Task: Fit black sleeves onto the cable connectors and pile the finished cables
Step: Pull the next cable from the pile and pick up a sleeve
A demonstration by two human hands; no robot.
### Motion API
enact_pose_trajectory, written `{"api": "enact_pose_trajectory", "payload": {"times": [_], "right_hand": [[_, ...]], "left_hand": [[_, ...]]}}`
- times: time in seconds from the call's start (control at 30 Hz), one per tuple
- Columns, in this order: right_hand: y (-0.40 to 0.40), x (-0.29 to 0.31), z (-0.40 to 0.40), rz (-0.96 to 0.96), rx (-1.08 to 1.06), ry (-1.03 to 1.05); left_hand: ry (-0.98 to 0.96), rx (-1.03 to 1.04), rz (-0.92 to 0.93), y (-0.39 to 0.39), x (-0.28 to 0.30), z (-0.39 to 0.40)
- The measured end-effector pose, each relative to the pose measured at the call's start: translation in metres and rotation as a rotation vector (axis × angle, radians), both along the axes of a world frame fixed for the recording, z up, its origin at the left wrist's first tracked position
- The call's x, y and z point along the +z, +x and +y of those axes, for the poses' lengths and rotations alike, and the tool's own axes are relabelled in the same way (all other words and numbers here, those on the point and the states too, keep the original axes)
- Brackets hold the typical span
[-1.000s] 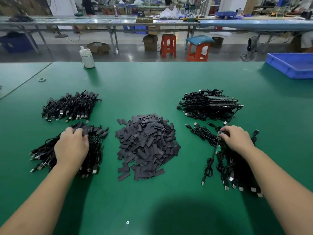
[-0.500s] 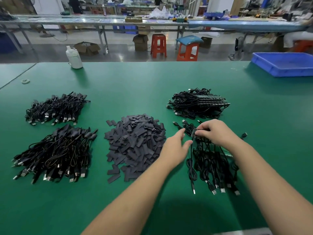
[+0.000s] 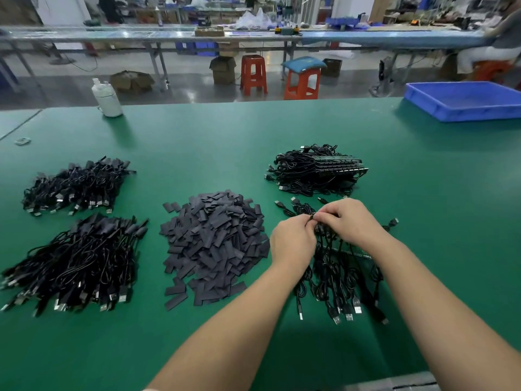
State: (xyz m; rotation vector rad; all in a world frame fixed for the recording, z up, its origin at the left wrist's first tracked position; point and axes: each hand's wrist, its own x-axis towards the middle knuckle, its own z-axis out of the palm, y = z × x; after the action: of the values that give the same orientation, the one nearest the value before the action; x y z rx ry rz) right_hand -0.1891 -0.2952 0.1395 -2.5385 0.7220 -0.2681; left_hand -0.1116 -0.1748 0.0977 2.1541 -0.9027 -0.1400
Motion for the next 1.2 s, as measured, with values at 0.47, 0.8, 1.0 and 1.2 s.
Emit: {"api": "enact_pose_trajectory", "payload": {"times": [0.47,0.8,1.0,1.2], "right_hand": [[-0.003,-0.017,0.007,-0.144,-0.126,-0.033],[0.039,-0.043,0.092,-0.26,0.021,0.663],[0.046,-0.067,0.102,-0.1,-0.004,0.56],[0.048,-0.085,0.107,-0.097,-0.095,0.707]], "left_hand": [[-0.2,-0.151,0.268,0.025,0.021,0.037],[-0.063,-0.055,0.257,0.082,0.007,0.087],[0.361,-0.024,0.126,0.128,-0.011,0.156],[0.821,-0.127,0.038,0.148,-0.02,0.218]]}}
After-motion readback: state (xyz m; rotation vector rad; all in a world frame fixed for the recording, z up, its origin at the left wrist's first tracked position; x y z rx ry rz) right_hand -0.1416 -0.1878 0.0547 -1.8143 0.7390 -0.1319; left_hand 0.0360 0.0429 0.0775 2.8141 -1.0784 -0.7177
